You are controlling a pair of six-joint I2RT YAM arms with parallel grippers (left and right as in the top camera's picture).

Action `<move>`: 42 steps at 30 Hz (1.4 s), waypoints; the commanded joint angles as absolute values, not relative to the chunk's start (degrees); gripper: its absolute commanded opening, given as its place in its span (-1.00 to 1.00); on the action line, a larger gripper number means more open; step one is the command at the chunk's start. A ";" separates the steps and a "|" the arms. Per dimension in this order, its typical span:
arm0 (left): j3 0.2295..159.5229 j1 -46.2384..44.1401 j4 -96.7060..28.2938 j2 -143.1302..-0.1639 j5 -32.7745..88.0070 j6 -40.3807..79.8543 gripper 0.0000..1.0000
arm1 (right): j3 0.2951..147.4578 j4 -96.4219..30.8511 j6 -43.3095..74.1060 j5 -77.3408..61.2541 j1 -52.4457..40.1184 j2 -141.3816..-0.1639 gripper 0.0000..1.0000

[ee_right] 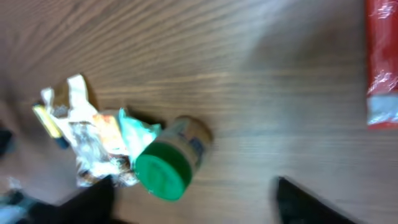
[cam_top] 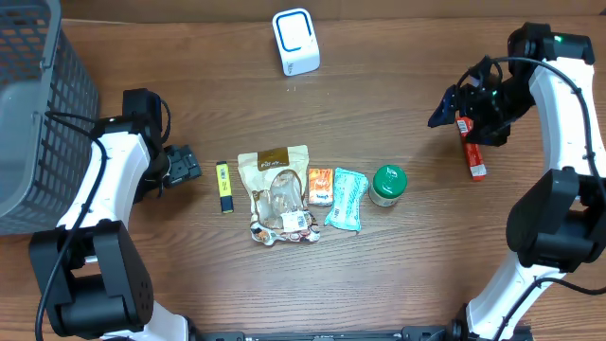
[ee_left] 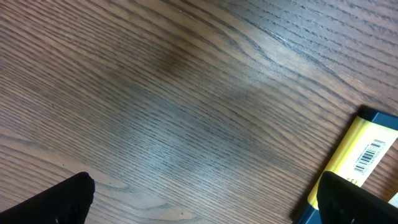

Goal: Scan the item barcode
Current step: 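Lower the red stick onto the table at right and open the right gripper, then move the right gripper left over the green-lidded jar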

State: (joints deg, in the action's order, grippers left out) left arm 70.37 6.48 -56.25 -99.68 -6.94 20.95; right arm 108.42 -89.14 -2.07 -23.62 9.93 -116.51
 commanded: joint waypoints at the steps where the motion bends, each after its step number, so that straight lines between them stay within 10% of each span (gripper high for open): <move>1: 70.17 6.35 -56.27 -99.96 -7.49 20.32 1.00 | 108.38 -91.13 -0.21 -26.37 8.05 -114.85 0.38; 33: 70.17 6.35 -56.27 -99.96 -7.49 20.32 0.99 | 106.06 -95.29 16.05 -8.38 -11.75 -99.83 0.47; 42: 70.17 6.35 -56.27 -99.96 -7.49 20.32 1.00 | 91.88 -80.90 18.02 -5.19 -11.99 -99.88 0.88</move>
